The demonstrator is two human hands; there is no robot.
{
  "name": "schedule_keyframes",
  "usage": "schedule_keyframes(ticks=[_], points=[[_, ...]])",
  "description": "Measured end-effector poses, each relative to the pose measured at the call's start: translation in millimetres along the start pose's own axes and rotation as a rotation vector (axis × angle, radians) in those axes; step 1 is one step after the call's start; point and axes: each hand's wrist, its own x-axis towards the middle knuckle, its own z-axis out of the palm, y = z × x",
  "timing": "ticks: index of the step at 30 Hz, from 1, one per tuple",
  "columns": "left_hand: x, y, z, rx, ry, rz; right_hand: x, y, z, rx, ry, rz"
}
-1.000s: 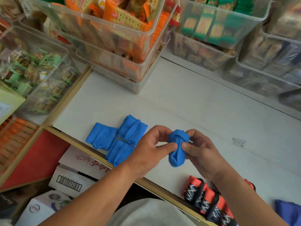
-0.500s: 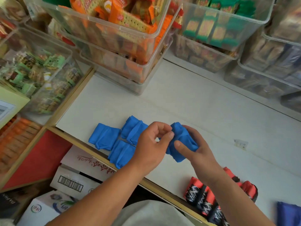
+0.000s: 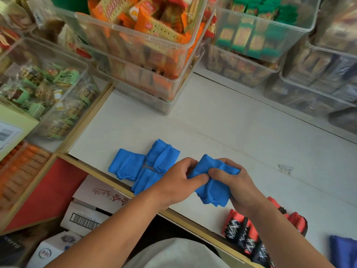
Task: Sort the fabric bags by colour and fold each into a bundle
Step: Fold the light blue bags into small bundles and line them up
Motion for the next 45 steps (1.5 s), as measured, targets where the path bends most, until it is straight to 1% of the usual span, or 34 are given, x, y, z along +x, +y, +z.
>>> schedule_keyframes(ticks=[2,5,7,10,12,13,15,18,21,24,27,30,32,34,36,37,40,42,45], points=[[-2.8,0.2,-5.6,-0.027,-0.035,-0.004,-0.6,-2.2,6.3,-0.023,-0.028,-0.006],[-6.9,0.8,-8.4,-0.045,-0.060,0.034,-0.2,-5.0,17.9,0.017,-0.007,-0.005],[-8.6,0.5,-8.1,-0.064,-0.006,0.069,1.6,-6.5,24.4,0.061,0.021,-0.006],[-6.6,-4.2,-15.7,-0.159,0.050,0.062,3.6,-7.7,33.4,0.037,0.031,0.001],[-6.1,-6.0,-23.0,-0.250,0.002,0.021,4.2,-7.3,38.8,0.039,0.024,0.015],[-6.5,-5.3,-25.3,-0.256,-0.023,0.009,4.8,-7.5,41.8,0.053,0.018,0.031],[-7.0,-2.8,-25.3,-0.199,-0.026,0.049,6.9,-9.7,48.1,0.081,0.010,0.049],[-4.5,-1.2,-24.2,-0.201,0.048,0.106,12.5,-14.9,51.1,0.079,0.041,-0.014],[-2.4,-4.3,-35.4,-0.180,0.023,0.093,14.7,-14.9,53.9,0.028,0.053,-0.063],[-0.7,-6.7,-44.2,-0.145,-0.014,0.073,16.1,-11.5,58.9,0.034,0.060,-0.081],[1.9,-6.4,-45.4,-0.106,0.009,0.073,20.5,-14.8,65.3,0.050,0.077,-0.075],[5.3,-4.6,-48.0,-0.129,0.047,0.063,24.1,-21.7,69.3,0.028,0.066,-0.028],[7.4,-4.6,-52.8,-0.135,0.092,0.056,22.4,-22.5,69.4,-0.066,0.042,-0.015],[8.7,-6.2,-60.3,-0.087,0.150,0.052,17.2,-18.9,69.8,-0.138,-0.034,-0.024],[8.7,-9.5,-65.5,-0.024,0.175,0.069,11.9,-12.6,70.2,-0.158,-0.105,-0.018],[8.1,-10.6,-67.0,0.002,0.181,0.072,11.1,-8.2,70.4,-0.166,-0.113,-0.018],[6.2,-11.7,-67.5,0.001,0.193,0.057,15.4,8.5,75.7,-0.178,-0.035,-0.031],[3.5,-12.1,-65.1,-0.074,0.209,0.047,18.1,19.3,82.2,-0.164,0.035,-0.046],[-4.1,-18.0,-61.1,-0.195,0.203,0.026,24.1,23.2,90.6,-0.149,0.086,-0.041]])
